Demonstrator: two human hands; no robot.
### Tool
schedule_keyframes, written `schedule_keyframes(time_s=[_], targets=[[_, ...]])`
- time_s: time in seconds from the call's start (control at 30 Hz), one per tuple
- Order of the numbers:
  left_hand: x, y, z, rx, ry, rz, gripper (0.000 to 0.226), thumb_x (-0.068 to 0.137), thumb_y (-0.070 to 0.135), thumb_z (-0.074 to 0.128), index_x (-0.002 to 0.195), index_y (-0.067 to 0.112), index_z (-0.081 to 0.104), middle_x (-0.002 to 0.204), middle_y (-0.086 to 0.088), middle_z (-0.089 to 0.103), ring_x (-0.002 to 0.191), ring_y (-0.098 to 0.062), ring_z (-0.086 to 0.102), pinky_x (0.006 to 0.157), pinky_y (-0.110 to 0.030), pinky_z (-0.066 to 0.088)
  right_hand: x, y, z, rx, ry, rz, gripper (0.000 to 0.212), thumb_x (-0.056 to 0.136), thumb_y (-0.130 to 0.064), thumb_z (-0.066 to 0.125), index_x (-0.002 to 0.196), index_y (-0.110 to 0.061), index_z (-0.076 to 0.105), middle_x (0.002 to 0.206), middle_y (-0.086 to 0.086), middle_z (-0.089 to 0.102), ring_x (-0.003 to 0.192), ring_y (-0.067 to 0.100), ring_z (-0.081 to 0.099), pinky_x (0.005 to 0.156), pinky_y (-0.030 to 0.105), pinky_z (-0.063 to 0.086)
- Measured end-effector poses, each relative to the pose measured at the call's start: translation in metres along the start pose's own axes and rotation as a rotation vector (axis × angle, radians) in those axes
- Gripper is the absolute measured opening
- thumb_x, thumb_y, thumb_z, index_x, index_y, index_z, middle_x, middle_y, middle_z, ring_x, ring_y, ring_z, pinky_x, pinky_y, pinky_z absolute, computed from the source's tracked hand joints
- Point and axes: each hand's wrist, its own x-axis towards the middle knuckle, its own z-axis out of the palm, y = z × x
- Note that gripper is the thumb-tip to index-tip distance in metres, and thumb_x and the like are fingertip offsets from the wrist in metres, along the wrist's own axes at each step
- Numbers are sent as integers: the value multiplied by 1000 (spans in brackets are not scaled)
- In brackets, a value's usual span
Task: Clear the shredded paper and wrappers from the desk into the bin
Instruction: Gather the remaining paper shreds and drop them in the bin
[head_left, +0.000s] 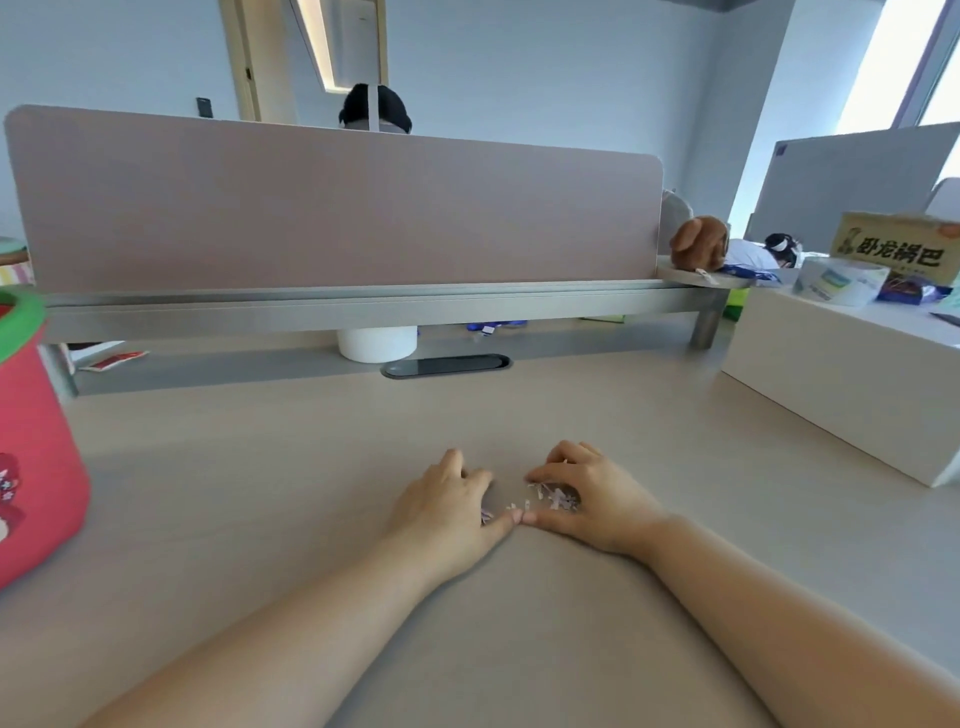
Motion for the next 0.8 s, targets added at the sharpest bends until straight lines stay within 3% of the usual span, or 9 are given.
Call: schedule_keyframes(time_s=[0.13,0.3,0.43,0.53,0.67,0.8], targets=[[1,3,0,58,56,96,43,89,56,36,111,21,47,110,-3,48,96,-29,57,72,-33,41,-2,-1,0,20,7,-23,50,71,-63,58,96,-19,62,96,-1,58,83,16,55,77,34,49],[-1,8,4,66,71,179,33,93,46,37,110,20,50,109,-5,50,94,-33,58,72,-36,42,-4,-6,-2,-31,-26,-76,33,83,-45,57,78,-13,52,76,-2,51,72,14,43,64,29,34],[3,9,3,22,42,194,30,93,42,40,110,20,52,109,-6,52,96,-32,58,75,-36,42,-5,-7,-3,-54,-46,-75,32,86,-41,54,71,-18,39,60,-14,32,69,16,38,61,27,26],[8,11,5,-16,6,162,28,93,40,43,103,15,51,110,-6,57,100,-30,56,76,-33,40,-6,-4,-1,-28,-10,-30,33,87,-39,55,66,-18,39,59,-13,34,68,18,40,61,29,29],[13,14,6,6,-27,168,29,94,36,44,99,9,51,109,-11,59,100,-32,55,74,-35,38,-5,0,0,37,58,12,44,85,-36,59,54,-32,28,57,-11,37,58,15,38,58,28,31],[6,12,2,-99,-19,173,25,93,34,48,97,10,53,106,-8,59,97,-28,55,72,-31,34,-6,2,-3,206,167,82,41,83,-32,63,53,-30,35,53,-8,40,51,9,37,55,25,35]])
